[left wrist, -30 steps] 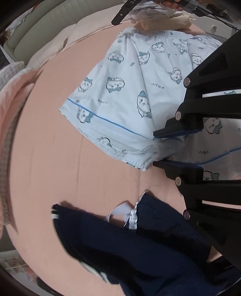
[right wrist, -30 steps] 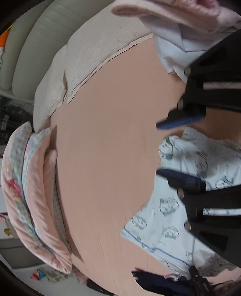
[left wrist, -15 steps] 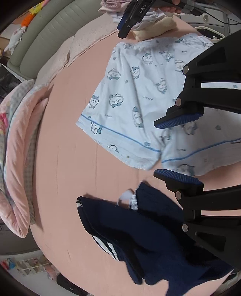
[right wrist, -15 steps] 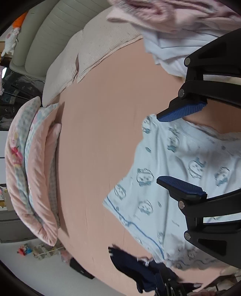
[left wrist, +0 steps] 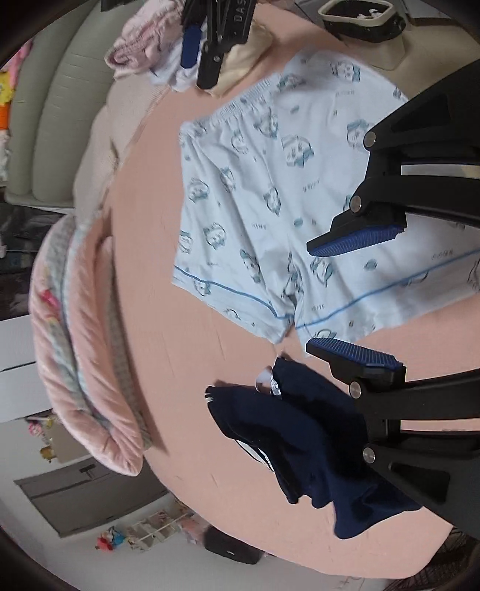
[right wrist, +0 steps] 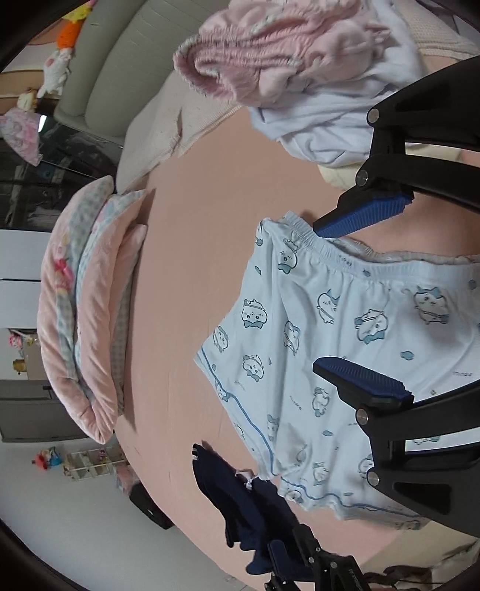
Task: Fold clothes
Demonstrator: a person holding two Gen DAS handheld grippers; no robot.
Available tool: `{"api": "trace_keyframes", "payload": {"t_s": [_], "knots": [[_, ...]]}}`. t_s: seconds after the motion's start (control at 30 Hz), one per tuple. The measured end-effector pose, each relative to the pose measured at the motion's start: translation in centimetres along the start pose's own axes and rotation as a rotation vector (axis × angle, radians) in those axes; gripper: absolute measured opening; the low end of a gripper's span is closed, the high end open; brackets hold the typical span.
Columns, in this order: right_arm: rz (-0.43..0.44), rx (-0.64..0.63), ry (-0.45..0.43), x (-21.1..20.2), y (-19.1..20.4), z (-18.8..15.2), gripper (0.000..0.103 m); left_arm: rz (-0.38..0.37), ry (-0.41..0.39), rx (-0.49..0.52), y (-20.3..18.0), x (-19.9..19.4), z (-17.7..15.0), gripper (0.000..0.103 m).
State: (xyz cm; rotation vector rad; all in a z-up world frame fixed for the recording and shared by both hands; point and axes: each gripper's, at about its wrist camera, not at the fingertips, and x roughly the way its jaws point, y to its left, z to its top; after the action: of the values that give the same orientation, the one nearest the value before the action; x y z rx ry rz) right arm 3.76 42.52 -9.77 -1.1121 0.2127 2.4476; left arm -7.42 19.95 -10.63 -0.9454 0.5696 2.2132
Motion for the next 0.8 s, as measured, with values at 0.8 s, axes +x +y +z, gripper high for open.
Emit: {"api": "trace_keyframes", "payload": {"t_s": [0.8], "knots": [[0.028,-0.001,-0.013,-3.9,0.4,-10.6,0.072,-0.122,0.038,-0.227,0.4,0.1,-8.7,0.043]]}}
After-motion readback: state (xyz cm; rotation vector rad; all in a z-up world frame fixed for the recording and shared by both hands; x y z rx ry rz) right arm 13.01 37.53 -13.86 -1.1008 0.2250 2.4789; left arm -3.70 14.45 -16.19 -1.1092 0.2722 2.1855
